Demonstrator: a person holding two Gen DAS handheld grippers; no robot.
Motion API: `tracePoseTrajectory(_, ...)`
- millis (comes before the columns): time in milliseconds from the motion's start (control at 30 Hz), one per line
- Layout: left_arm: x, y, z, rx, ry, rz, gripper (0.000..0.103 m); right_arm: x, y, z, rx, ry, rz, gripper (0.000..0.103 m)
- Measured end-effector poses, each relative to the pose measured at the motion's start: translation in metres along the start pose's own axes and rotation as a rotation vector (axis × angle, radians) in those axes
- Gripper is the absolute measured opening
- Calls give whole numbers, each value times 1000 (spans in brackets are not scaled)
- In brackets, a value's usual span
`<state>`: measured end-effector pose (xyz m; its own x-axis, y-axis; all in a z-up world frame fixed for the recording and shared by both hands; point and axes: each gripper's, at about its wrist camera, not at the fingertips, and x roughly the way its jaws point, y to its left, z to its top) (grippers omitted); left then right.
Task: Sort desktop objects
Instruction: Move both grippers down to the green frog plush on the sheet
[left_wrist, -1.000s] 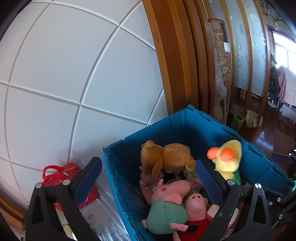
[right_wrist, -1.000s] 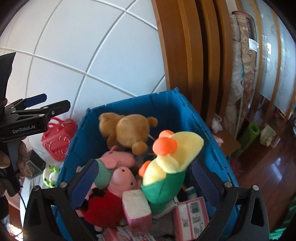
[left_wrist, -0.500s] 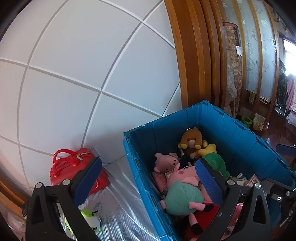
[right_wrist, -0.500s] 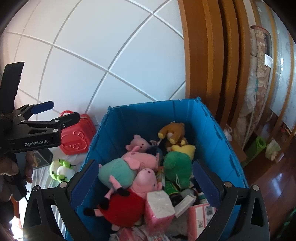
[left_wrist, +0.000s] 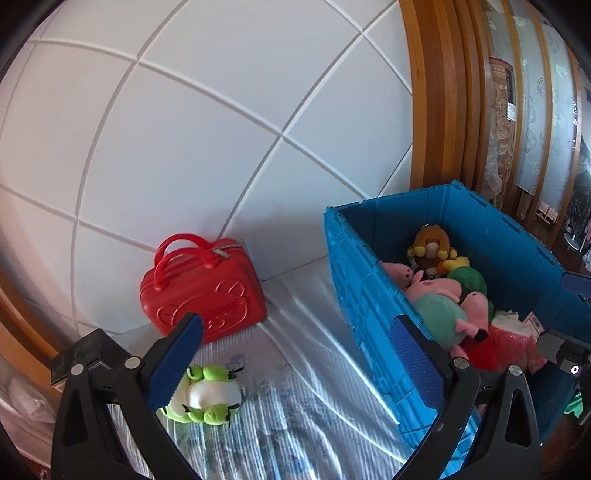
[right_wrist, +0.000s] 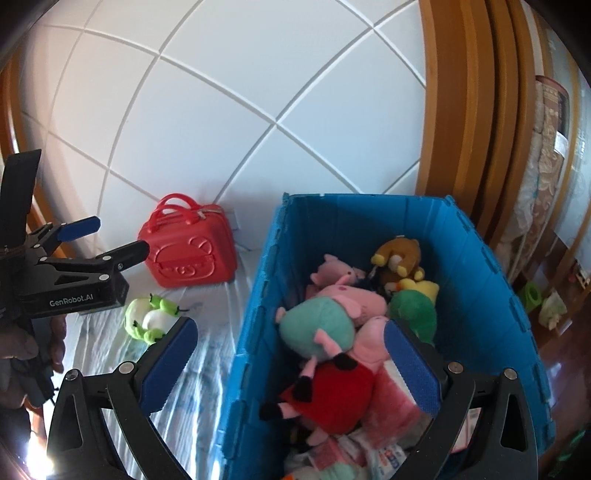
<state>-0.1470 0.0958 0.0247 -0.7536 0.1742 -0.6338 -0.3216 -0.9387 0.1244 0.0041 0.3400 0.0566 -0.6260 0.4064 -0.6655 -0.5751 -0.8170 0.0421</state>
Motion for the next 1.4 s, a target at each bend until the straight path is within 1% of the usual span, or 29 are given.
tracePoseTrajectory(133, -1, 49, -33, -43, 41, 36, 103, 12, 47, -4, -30, 24, 28, 103)
tracePoseTrajectory(333, 3, 120, -85, -108, 110, 111, 103, 37, 108, -12, -68, 62, 70, 103)
tracePoseTrajectory(467, 14, 159, -116, -148, 164, 151, 103, 62, 143, -21, -87, 94, 93, 103)
tracePoseTrajectory(600, 30, 193, -150, -187, 212, 188, 103, 98, 173, -32, -85, 123, 109, 103)
tracePoseTrajectory(733, 55, 218, -181, -219, 245, 191, 103, 140, 202, -42, -87, 156, 118, 103)
tracePoseTrajectory(833, 78, 236, -204, -240, 268, 190, 103, 181, 223, -50, -90, 189, 132, 103)
tracePoseTrajectory(1000, 125, 263, -231, -266, 287, 162, 103, 247, 252, -62, -101, 242, 130, 103)
tracePoseTrajectory(1133, 167, 279, -240, -283, 285, 117, 103, 294, 267, -69, -101, 265, 115, 103)
tracePoseTrajectory(1233, 197, 284, -239, -278, 271, 91, 103, 327, 276, -71, -113, 280, 99, 103)
tracePoseTrajectory(1267, 206, 285, -238, -272, 266, 85, 103, 338, 279, -71, -106, 284, 101, 103)
tracePoseTrajectory(1333, 227, 288, -238, -266, 280, 97, 103, 359, 281, -70, -91, 290, 96, 103)
tracePoseTrajectory(1400, 244, 293, -239, -274, 287, 88, 103, 378, 281, -68, -68, 295, 97, 103)
